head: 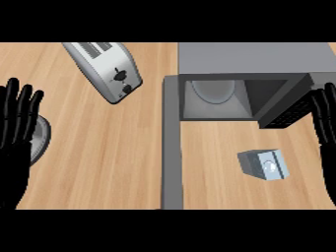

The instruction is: Pick up the milk, place it into the microwave and close the microwave

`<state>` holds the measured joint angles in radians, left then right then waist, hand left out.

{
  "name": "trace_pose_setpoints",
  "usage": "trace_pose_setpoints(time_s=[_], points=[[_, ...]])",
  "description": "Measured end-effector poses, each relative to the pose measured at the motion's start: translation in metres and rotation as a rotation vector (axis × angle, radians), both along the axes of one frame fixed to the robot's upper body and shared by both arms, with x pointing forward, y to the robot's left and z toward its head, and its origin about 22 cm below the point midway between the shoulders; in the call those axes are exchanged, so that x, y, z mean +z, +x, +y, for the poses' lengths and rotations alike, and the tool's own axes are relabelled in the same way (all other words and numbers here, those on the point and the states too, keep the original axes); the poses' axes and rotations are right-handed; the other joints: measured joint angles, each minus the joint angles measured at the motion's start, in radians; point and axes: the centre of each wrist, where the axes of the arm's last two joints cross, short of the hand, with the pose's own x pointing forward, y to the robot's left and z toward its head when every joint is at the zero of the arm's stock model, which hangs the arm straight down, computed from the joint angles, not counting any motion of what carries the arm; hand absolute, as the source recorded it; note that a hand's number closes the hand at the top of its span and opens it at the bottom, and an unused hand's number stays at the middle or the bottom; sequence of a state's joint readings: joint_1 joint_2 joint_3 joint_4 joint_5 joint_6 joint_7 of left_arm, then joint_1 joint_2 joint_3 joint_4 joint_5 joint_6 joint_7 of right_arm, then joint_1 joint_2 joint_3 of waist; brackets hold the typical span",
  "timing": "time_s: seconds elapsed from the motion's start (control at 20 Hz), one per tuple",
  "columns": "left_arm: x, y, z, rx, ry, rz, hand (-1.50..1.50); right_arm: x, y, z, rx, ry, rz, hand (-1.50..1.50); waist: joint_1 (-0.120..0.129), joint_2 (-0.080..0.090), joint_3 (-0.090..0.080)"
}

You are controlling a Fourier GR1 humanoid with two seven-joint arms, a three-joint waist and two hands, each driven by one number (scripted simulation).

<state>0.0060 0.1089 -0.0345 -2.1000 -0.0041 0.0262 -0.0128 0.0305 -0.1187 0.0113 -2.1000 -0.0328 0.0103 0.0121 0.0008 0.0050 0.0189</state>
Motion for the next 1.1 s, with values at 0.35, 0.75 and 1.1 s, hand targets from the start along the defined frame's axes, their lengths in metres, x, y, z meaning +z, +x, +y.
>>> trace_pose_setpoints(time_s=[0.35,0.75,1.1], points=[[0.009,0.012,0.025,-0.042,-0.019,0.051,-1.50,0.004,-0.038,-0.003,-0.050,-0.003,-0.127,-1.50,-0.012,-0.007,-0.015],[0.008,-0.018,0.060,-0.131,-0.170,0.129,-1.50,0.003,-0.084,0.003,-0.037,0.032,-0.146,-1.50,-0.004,-0.009,-0.019],[0.025,-0.059,0.080,-0.149,-0.184,0.148,-1.50,-0.019,-0.097,-0.004,-0.094,0.018,-0.107,-1.50,0.001,-0.009,-0.019]])
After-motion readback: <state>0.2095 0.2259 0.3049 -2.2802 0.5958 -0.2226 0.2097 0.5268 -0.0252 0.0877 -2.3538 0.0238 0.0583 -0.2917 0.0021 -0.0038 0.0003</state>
